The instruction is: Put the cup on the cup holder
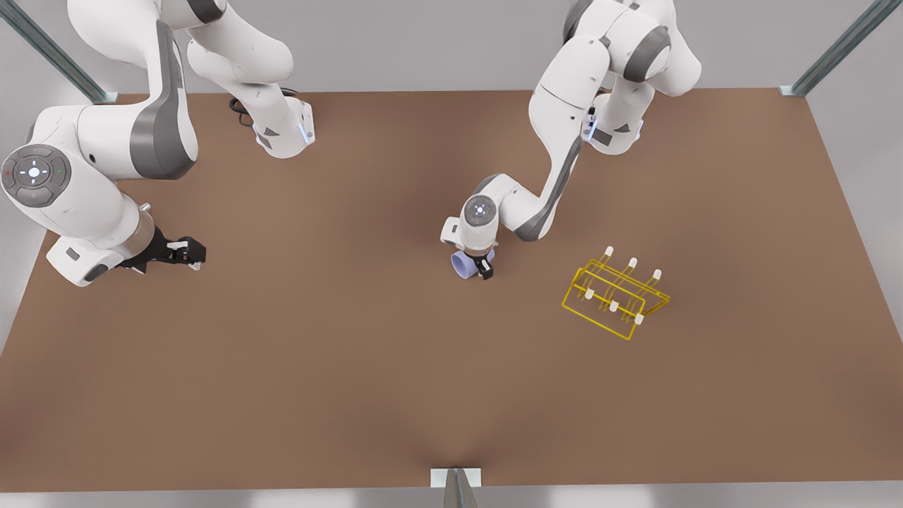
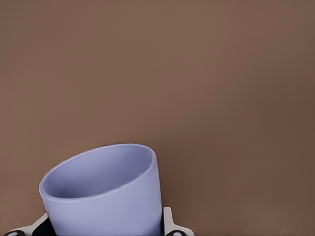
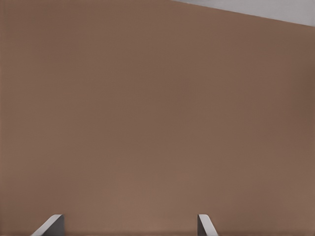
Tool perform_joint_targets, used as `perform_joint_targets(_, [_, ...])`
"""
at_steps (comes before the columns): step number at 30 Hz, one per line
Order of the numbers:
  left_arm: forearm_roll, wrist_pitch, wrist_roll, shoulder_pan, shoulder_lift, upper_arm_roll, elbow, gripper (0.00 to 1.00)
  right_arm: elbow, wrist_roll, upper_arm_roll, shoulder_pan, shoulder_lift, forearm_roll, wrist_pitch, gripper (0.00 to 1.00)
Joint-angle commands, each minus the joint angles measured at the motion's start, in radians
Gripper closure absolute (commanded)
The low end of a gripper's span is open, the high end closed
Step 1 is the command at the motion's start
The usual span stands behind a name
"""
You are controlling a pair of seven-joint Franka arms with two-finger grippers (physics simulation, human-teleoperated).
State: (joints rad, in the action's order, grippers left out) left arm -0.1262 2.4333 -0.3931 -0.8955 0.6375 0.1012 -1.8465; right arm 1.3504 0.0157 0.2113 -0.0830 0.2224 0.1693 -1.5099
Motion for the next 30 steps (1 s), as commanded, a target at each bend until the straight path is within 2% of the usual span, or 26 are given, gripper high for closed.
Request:
perform_joint_targets(1, [-0.007,0.003,0.023,0.000,0.004,0.000,0.001,0.00,0.000,0.023,0.000,0.000,-0.001,-0.001,0.000,0.00])
perform_joint_targets(6, [-0.030,0.003,0.030,0.001,0.007,0.002,0.001,0.00,0.000,0.023,0.000,0.000,-0.001,-0.001,0.000,0.00])
perform_joint_targets(7, [-0.032,0.001,0.033,0.001,0.007,0.002,0.001,0.05,0.000,0.023,0.000,0.000,-0.001,-0.001,0.000,0.00])
perform_joint_targets(9, [-0.052,0.001,0.031,0.001,0.007,0.002,0.003,0.23,0.000,0.023,0.000,0.000,-0.001,-0.001,0.000,0.00])
perform_joint_targets(10, [-0.053,0.001,0.031,0.001,0.007,0.002,0.003,0.27,0.000,0.021,0.000,-0.001,-0.001,-0.001,0.000,0.00])
perform_joint_targets(18, [-0.055,-0.108,0.045,0.001,0.005,0.005,0.062,0.30,-0.014,0.020,0.000,-0.023,0.000,-0.004,-0.003,0.00])
perform_joint_targets(19, [-0.038,-0.249,0.045,0.001,0.005,0.012,0.118,0.30,-0.014,0.021,0.002,-0.018,0.000,-0.005,-0.003,0.00])
perform_joint_targets(22, [0.250,-0.637,0.045,0.006,0.007,0.038,0.269,0.30,-0.014,0.017,0.000,-0.024,0.002,0.001,-0.004,0.00])
perform_joint_targets(24, [0.559,-0.904,-0.001,0.004,0.007,0.038,0.339,0.30,-0.022,0.018,0.000,-0.024,0.008,-0.001,-0.007,0.00])
perform_joint_targets(28, [1.066,-1.221,-0.158,-0.023,0.008,0.037,0.365,0.30,-0.022,0.017,0.000,-0.032,0.008,-0.002,-0.006,0.00])
perform_joint_targets(30, [1.296,-1.252,-0.239,-0.033,0.028,0.037,0.365,0.30,-0.022,0.018,0.000,-0.029,0.008,-0.007,-0.006,0.00])
